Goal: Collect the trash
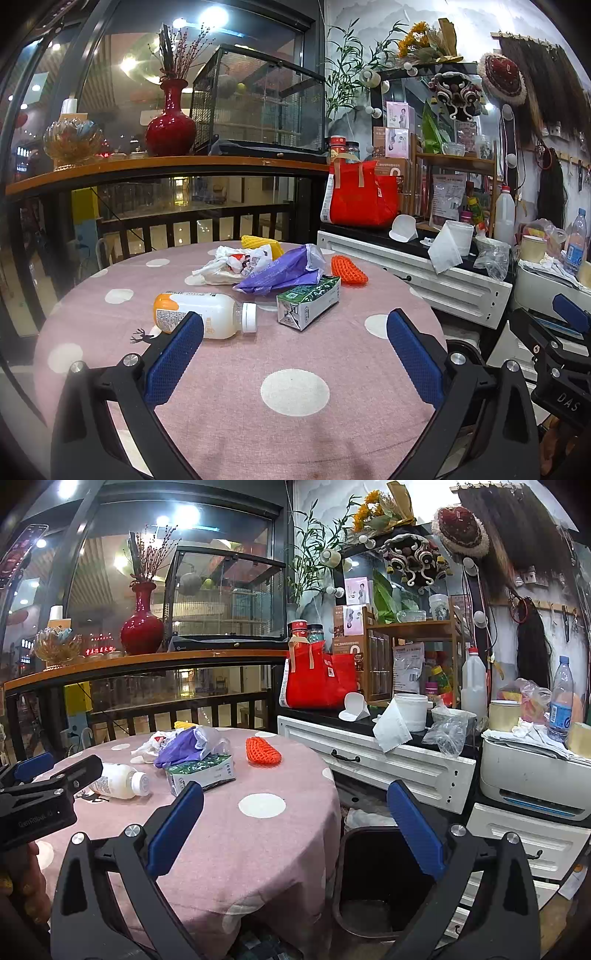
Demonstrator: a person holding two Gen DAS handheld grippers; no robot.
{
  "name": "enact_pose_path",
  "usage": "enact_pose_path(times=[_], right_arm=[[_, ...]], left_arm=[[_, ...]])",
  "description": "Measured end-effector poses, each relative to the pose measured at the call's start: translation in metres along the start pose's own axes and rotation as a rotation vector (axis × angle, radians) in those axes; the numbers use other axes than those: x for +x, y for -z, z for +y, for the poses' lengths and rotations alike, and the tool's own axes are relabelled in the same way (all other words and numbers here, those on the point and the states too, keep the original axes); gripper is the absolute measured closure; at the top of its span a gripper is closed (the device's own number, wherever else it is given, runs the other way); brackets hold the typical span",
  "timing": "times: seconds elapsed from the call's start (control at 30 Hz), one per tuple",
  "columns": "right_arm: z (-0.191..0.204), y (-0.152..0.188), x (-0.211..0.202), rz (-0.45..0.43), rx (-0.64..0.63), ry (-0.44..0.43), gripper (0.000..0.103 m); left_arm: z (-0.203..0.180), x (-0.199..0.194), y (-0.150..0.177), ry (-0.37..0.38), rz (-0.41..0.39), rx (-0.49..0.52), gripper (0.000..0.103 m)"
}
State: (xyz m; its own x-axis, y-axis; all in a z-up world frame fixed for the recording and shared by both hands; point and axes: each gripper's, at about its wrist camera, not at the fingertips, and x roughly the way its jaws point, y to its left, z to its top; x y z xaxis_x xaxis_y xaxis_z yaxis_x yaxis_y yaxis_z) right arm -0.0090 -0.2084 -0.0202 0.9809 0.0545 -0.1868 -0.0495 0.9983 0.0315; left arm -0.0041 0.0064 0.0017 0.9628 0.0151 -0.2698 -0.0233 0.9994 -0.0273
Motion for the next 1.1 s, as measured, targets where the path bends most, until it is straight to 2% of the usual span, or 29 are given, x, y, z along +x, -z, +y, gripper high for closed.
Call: enact_pose_path(times=[1.1], right_arm=[[0.0025, 0.0012, 0.0008, 0.006, 0.015, -0.009, 0.005]], left_arm=[[-0.0014, 0.0007, 0.0005, 0.001, 0.002, -0.001, 0.006]])
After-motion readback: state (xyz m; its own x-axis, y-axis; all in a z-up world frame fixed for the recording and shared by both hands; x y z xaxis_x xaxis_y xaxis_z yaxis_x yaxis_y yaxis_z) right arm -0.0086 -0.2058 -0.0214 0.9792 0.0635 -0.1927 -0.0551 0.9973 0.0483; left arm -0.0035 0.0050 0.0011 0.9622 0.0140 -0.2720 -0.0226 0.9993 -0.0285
